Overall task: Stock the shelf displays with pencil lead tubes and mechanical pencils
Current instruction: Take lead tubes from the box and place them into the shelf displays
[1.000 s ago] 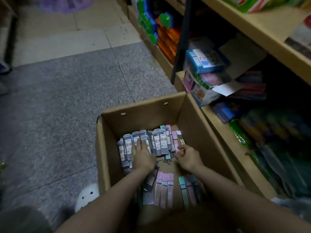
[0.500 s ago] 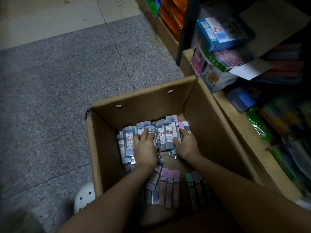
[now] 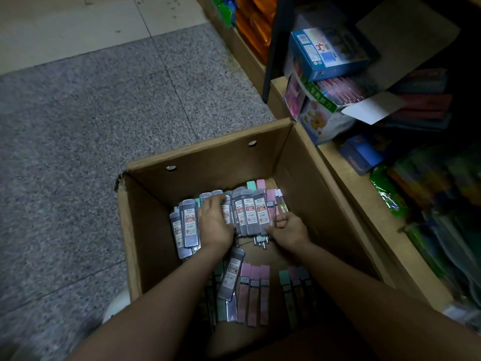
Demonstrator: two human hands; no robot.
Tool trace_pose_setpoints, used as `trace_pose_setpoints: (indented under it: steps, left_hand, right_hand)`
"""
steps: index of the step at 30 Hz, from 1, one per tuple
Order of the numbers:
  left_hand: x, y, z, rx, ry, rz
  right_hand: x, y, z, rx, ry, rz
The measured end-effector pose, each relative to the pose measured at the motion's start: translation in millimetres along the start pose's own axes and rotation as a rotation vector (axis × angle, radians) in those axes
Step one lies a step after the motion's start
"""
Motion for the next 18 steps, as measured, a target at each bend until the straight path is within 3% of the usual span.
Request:
trace_pose_setpoints:
  steps: [9,13,18]
  left_hand:
    - [3.8,-3.4,1.9,0.055,-0.03,-0.065]
    - [9.2,1.3,-5.9,-0.001,-0.063,-0.129]
    - [-7.8,30.6,-20.2,-0.418,-0.381,-0.355]
  right_hand:
    - [3.3,-5.0,-9.1,-0.004,0.091,-0.064]
    - [-4.7,-2.2,-9.6,0.13,0.069,0.036]
    - [-39.1,-22.1,-21.2,0.263,-0.049,0.045]
Point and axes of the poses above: each hand's wrist, its own x-axis towards the middle knuckle, its own z-axis out of the palm, y = z × x, the point moved 7 cm from there along x, towards the middle knuckle, and after that the axes turned 11 degrees about y, right-handed, at the moved point
